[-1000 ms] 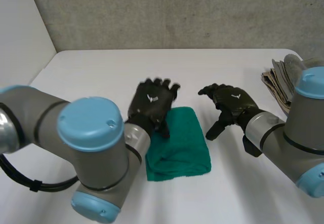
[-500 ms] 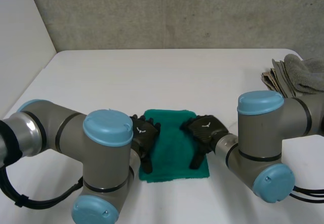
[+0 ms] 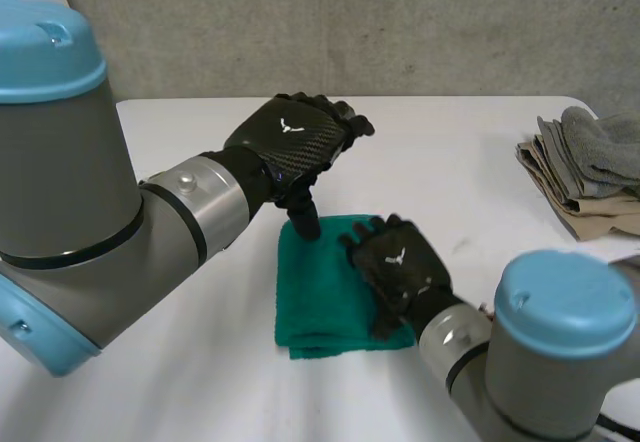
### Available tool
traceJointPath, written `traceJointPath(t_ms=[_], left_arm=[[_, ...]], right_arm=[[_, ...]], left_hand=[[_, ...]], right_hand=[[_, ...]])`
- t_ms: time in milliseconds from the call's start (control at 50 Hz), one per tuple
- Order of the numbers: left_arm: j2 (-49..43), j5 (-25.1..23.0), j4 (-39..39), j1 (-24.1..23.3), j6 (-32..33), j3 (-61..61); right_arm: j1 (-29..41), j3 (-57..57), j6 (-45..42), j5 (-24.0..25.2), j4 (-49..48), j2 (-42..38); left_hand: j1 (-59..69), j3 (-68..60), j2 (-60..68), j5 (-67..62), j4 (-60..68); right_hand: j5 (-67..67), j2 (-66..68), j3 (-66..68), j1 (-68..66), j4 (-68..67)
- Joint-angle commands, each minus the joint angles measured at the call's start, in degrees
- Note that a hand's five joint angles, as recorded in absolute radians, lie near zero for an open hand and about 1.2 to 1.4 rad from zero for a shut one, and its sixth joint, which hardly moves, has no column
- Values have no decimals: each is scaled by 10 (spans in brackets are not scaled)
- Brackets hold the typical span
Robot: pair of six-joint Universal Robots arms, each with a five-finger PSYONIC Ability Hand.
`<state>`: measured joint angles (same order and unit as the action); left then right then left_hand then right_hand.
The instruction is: Fold the laundry.
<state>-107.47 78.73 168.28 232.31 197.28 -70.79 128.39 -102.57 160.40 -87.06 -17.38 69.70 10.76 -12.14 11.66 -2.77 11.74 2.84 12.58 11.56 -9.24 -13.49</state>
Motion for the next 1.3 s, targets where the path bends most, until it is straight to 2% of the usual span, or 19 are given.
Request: traceJointPath(t_ms=[20,480,780,920,960,1000,1080,1160,1280,1300], left_arm=[[-1,-8,-10,0,-20,1],[0,-6,-9,2,-27,-5],[1,-7,-7,3,-39,-5],[1,-8,-7,8,-44,-5],[1,-9,-7,8,-44,-5],[1,-9,-7,8,-44,-5],[1,-9,-7,8,-44,-5],[1,-9,-7,8,-45,-5],[1,-9,-5,9,-50,-5],[1,-9,-1,9,-52,-5]], right_arm=[[11,-24,-8,-1,-77,-53],[9,43,-12,-2,-103,-134],[9,102,-10,6,-121,-175],[9,125,-10,25,-115,-199],[7,122,-10,42,-114,-193],[3,120,-10,51,-114,-189],[-24,116,-11,62,-114,-157],[-87,111,-22,70,-102,-130],[-176,106,-81,126,-42,-121],[-183,106,-89,131,-35,-121]], left_hand=[[1,12,-8,19,-9],[5,9,-4,16,-5],[6,7,-3,14,-3],[6,7,-3,14,-3],[6,7,-3,14,-3],[6,7,-3,14,-3],[6,7,-3,14,-3],[6,7,-3,14,-3],[8,6,-1,12,-2],[8,6,-1,12,-2]], right_hand=[[-28,-26,-16,-8,35],[-25,-22,-12,-11,31],[282,284,295,-318,-275],[519,521,532,-555,-512],[671,674,684,-707,-665],[672,674,684,-708,-665],[672,674,684,-708,-665],[672,674,684,-708,-665],[672,674,684,-708,-665],[584,586,597,-620,-577]])
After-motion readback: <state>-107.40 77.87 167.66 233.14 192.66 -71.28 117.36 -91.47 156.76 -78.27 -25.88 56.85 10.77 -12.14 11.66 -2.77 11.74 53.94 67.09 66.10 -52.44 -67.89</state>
